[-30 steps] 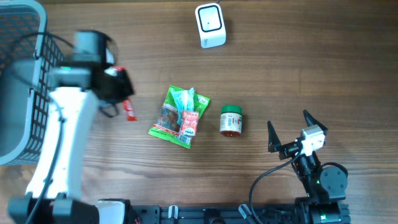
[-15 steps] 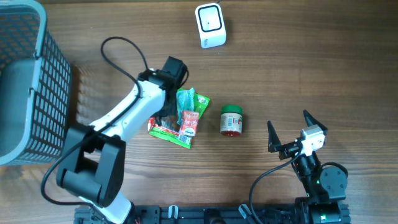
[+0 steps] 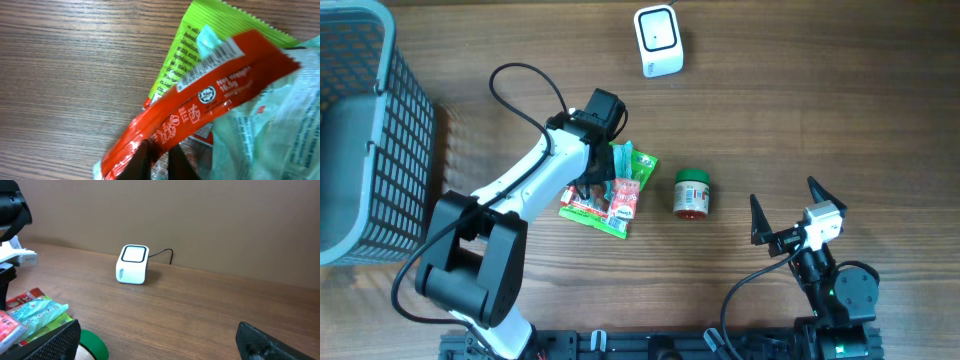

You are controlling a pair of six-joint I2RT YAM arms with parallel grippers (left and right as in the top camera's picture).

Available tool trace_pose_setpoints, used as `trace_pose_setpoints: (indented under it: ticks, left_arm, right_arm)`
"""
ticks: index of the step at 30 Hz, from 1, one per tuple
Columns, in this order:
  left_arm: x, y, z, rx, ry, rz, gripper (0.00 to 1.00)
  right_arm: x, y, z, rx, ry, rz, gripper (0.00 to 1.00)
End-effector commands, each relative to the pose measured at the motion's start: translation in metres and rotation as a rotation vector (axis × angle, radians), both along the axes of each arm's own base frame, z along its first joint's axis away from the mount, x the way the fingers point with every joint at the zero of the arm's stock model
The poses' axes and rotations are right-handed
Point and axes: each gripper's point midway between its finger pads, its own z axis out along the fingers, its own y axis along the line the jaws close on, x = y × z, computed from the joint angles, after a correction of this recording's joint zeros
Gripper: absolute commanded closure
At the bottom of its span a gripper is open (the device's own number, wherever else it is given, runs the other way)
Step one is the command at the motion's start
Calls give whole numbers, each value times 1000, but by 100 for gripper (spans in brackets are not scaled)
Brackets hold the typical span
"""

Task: Scan the item barcode
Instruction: 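Grasp the red Nescafe sachet in the basket and place it by the packets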

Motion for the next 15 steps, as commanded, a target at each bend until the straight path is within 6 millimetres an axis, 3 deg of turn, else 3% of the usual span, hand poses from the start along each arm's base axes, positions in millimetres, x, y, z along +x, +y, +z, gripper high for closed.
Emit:
trace_pose_setpoints:
  ticks: [1, 7, 10, 12, 15]
  left_arm:
    - [-5, -5, -7, -29, 28, 8, 84]
    - [-4, -10, -7, -54, 30, 4, 79]
    - [6, -10, 4, -72, -13, 11, 79]
    - [23, -2, 23, -87, -74, 41, 78]
    - [39, 28, 40, -51, -140, 115, 75]
  right_arm:
    - [0, 0, 1, -5, -8, -1, 0]
    - [0, 0, 1, -5, -8, 0, 0]
    - [0, 0, 1, -5, -8, -1, 0]
    - [0, 0, 1, -5, -8, -1, 0]
    - [0, 0, 1, -5, -8, -1, 0]
